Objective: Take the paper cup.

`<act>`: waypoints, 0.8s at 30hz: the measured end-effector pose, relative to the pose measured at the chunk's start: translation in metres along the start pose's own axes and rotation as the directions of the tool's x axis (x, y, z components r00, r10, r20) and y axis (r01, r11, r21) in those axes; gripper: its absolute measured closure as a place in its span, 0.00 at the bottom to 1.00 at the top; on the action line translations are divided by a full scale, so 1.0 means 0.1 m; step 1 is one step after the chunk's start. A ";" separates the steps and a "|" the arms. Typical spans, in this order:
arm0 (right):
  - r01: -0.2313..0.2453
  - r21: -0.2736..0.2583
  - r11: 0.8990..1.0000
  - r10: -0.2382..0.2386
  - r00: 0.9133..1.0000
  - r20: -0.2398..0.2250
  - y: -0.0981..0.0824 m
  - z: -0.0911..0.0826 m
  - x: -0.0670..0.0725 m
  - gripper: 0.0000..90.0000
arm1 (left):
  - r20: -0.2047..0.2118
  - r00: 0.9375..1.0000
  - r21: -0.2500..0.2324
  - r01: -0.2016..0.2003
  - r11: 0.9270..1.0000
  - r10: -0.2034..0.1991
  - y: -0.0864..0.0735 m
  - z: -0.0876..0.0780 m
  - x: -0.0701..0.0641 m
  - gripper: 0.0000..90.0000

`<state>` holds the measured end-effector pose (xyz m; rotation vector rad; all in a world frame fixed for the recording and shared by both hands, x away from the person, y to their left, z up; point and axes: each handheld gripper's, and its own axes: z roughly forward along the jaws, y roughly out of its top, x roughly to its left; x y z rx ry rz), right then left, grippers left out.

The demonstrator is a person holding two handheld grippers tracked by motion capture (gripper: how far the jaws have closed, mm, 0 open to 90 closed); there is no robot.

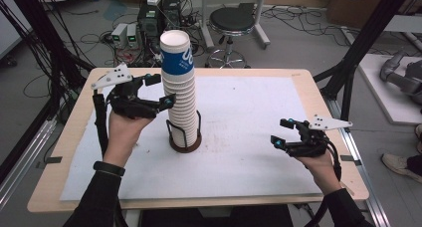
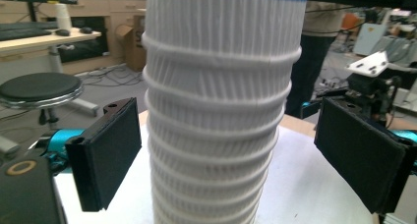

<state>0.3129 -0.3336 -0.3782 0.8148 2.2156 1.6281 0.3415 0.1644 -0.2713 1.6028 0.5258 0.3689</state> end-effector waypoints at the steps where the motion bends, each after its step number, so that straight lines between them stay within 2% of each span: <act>1: -0.001 0.000 1.000 0.001 1.000 -0.001 0.00 0.00 0.00 0.22 | 0.011 1.000 0.000 -0.002 1.000 0.002 0.01 0.02 0.00 0.12; 5: 0.004 0.002 1.000 -0.004 1.000 -0.011 0.01 0.01 0.01 0.22 | -0.003 1.000 0.024 -0.013 1.000 0.013 0.07 0.09 0.01 0.12; 11: 0.006 0.001 1.000 -0.006 1.000 -0.023 0.02 0.05 0.02 0.22 | 0.006 1.000 0.036 0.001 0.999 -0.002 0.10 0.16 0.06 0.11; 12: 0.004 0.003 1.000 -0.004 1.000 -0.024 0.02 0.05 0.03 0.22 | 0.000 1.000 0.051 -0.002 0.999 0.002 0.10 0.18 0.07 0.11; 24: 0.008 0.002 1.000 -0.008 0.999 -0.049 0.05 0.13 0.07 0.21 | 0.019 1.000 0.045 -0.005 0.999 0.004 0.10 0.29 0.10 0.11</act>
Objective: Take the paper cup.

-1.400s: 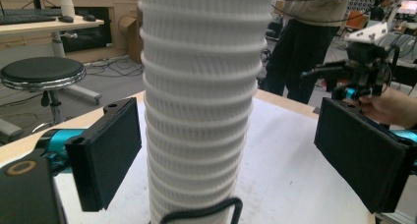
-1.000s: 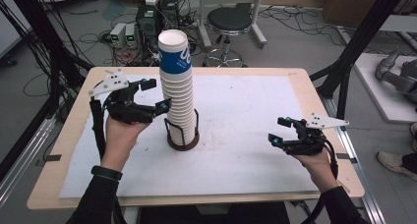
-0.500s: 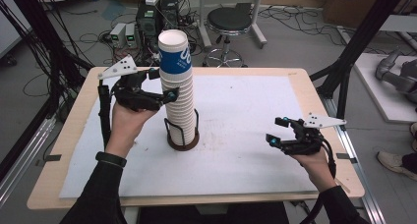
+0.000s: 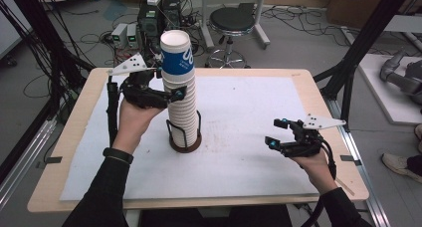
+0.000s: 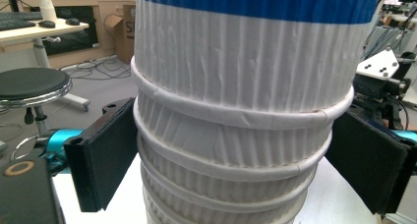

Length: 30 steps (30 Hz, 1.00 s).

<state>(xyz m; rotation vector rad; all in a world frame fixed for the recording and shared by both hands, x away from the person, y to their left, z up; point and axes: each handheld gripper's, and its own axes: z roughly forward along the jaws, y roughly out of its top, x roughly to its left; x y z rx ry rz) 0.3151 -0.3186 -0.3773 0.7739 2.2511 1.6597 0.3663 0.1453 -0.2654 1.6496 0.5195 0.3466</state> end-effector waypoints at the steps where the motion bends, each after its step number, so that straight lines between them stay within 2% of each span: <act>1: -0.004 0.003 1.000 0.004 1.000 -0.004 0.00 0.01 0.01 0.21 | -0.001 1.000 0.001 0.001 1.000 -0.001 0.00 0.00 0.00 0.11; 5: 0.002 0.000 1.000 -0.002 1.000 -0.023 0.03 0.04 0.03 0.21 | 0.000 1.000 0.002 0.001 1.000 -0.001 0.00 0.00 0.00 0.11; 9: 0.012 -0.017 1.000 -0.012 0.999 -0.047 0.14 0.06 0.05 0.20 | 0.001 1.000 0.004 -0.004 1.000 0.004 0.00 -0.01 0.00 0.11; 17: 0.058 -0.017 0.998 -0.059 0.997 -0.059 0.57 0.10 0.03 0.20 | 0.001 1.000 -0.001 -0.005 1.000 0.005 0.00 -0.01 0.00 0.11; 20: 0.055 -0.009 0.998 -0.055 0.996 -0.069 0.64 0.11 0.02 0.20 | 0.001 1.000 -0.001 -0.004 1.000 0.004 0.00 -0.01 0.01 0.11; 30: 0.078 -0.022 0.997 -0.080 0.991 -0.108 1.14 0.29 0.02 0.20 | 0.001 1.000 0.001 -0.007 1.000 0.007 0.00 -0.01 0.01 0.12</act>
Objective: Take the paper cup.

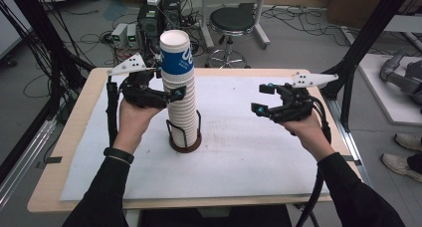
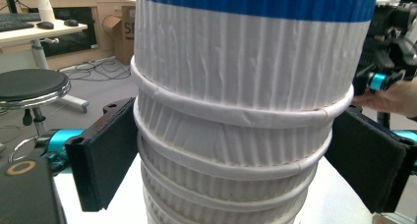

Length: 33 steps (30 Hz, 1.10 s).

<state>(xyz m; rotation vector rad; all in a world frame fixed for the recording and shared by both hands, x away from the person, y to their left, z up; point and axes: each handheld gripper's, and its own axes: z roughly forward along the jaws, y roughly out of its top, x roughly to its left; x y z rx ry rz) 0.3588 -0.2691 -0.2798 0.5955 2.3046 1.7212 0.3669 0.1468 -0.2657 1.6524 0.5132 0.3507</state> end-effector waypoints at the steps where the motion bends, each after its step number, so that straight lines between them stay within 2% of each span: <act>1: 0.006 -0.004 1.000 -0.006 1.000 -0.004 0.05 0.02 0.00 0.20 | 0.001 1.000 0.000 0.001 1.000 -0.001 0.00 0.00 0.00 0.12; 3: 0.015 -0.008 1.000 -0.015 1.000 -0.018 0.18 0.08 0.01 0.20 | 0.001 1.000 -0.001 0.000 1.000 0.000 0.00 0.00 0.00 0.12; 5: 0.021 -0.011 1.000 -0.021 1.000 -0.022 0.21 0.10 0.01 0.20 | 0.001 1.000 0.000 -0.001 1.000 0.001 0.00 0.00 0.00 0.12; 6: 0.035 -0.006 0.999 -0.035 0.999 -0.021 0.34 0.17 0.03 0.20 | 0.001 1.000 0.000 -0.002 1.000 0.002 0.00 0.00 0.00 0.12; 9: 0.028 -0.019 0.999 -0.029 0.999 -0.035 0.45 0.24 0.04 0.20 | 0.001 1.000 0.000 0.000 1.000 0.000 0.00 0.00 0.00 0.12; 12: 0.038 -0.027 0.999 -0.039 0.999 -0.026 0.54 0.29 0.05 0.20 | 0.002 1.000 -0.001 0.000 1.000 0.000 0.00 0.00 0.00 0.12; 15: 0.048 -0.042 0.998 -0.050 0.998 -0.038 0.73 0.41 0.07 0.20 | 0.004 1.000 -0.003 0.001 1.000 -0.001 0.00 0.00 0.01 0.12; 16: 0.048 -0.042 0.998 -0.050 0.998 -0.038 0.73 0.41 0.07 0.20 | 0.004 1.000 -0.003 0.001 1.000 -0.001 0.00 0.00 0.01 0.12; 17: 0.057 -0.042 0.997 -0.059 0.997 -0.049 0.83 0.47 0.07 0.20 | 0.005 1.000 -0.003 0.001 1.000 -0.001 0.00 0.00 0.01 0.12; 24: 0.090 -0.061 0.994 -0.094 0.992 -0.084 1.16 0.68 0.18 0.20 | 0.004 1.000 -0.007 0.003 1.000 -0.003 -0.01 0.01 0.00 0.12; 27: 0.084 -0.060 0.995 -0.089 0.991 -0.096 1.24 0.74 0.21 0.20 | 0.004 1.000 -0.005 0.002 1.000 -0.002 0.00 0.00 0.00 0.12; 29: 0.096 -0.060 0.994 -0.102 0.988 -0.117 1.36 0.86 0.28 0.20 | -0.004 1.000 -0.002 0.003 1.000 -0.003 0.00 0.00 0.00 0.12; 33: 0.068 -0.082 0.994 -0.080 0.985 -0.150 1.47 0.98 0.33 0.20 | -0.006 1.000 0.003 -0.004 1.000 0.004 0.00 0.00 -0.01 0.12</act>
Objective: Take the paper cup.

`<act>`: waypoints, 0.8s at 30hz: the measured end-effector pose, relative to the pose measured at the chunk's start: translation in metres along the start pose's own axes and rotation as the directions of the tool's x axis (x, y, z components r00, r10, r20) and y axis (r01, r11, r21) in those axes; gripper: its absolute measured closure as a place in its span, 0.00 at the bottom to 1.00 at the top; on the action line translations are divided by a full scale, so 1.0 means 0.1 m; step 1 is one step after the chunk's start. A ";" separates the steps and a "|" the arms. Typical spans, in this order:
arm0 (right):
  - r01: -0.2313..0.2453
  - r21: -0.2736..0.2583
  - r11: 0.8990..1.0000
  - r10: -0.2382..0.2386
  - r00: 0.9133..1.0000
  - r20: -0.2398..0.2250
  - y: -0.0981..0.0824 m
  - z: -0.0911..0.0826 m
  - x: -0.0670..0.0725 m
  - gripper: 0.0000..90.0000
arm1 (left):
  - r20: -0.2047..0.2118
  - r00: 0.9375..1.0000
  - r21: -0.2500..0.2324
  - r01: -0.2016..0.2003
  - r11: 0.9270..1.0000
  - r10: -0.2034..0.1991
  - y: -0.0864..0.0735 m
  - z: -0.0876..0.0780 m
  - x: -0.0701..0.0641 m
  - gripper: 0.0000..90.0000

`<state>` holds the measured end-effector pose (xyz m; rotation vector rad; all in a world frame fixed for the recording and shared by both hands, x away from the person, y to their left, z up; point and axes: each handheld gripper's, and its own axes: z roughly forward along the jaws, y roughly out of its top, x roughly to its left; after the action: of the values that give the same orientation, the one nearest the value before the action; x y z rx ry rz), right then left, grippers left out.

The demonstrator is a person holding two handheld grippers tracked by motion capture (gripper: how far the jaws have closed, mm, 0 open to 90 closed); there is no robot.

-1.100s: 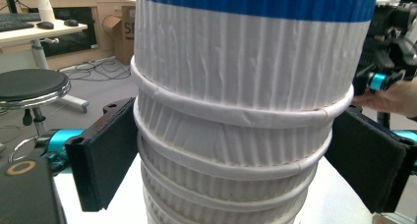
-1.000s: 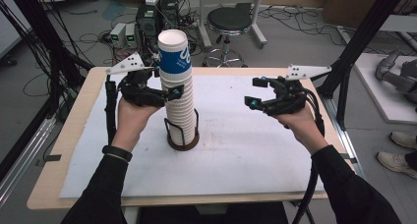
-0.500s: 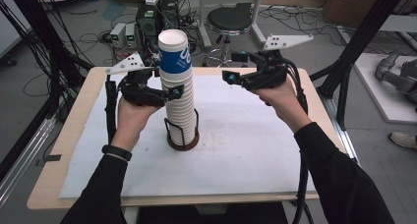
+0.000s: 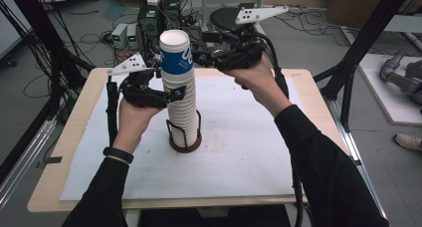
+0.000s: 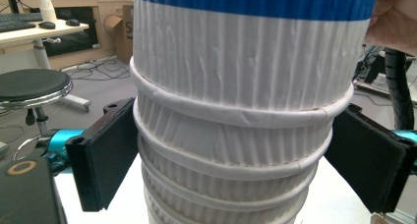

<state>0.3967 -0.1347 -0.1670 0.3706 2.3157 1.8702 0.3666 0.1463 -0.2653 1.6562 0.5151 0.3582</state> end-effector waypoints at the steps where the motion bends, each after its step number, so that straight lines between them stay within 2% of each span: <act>1: -0.011 -0.004 1.000 0.011 1.000 -0.009 0.02 0.04 0.00 0.20 | -0.001 1.000 0.000 -0.001 1.000 0.001 0.00 0.00 0.00 0.12; 8: -0.064 -0.031 0.997 0.063 0.997 -0.045 0.12 0.22 0.01 0.20 | -0.001 1.000 0.012 -0.011 1.000 0.011 0.01 0.01 -0.01 0.12; 13: -0.087 0.004 0.996 0.087 0.995 -0.039 0.16 0.38 0.04 0.23 | -0.004 1.000 0.012 -0.015 1.000 0.015 0.01 0.02 -0.01 0.12; 16: -0.079 0.006 0.997 0.079 0.996 -0.044 0.17 0.42 0.05 0.31 | -0.003 1.000 0.012 -0.016 1.000 0.016 0.01 0.01 -0.01 0.12; 24: -0.066 0.014 0.998 0.066 0.997 -0.028 0.20 0.45 0.08 0.34 | -0.003 1.000 0.007 -0.017 1.000 0.017 0.00 -0.01 0.00 0.12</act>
<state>0.4025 -0.0864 -0.1571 0.4295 2.3629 1.9033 0.3665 0.1468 -0.2649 1.6683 0.5049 0.3720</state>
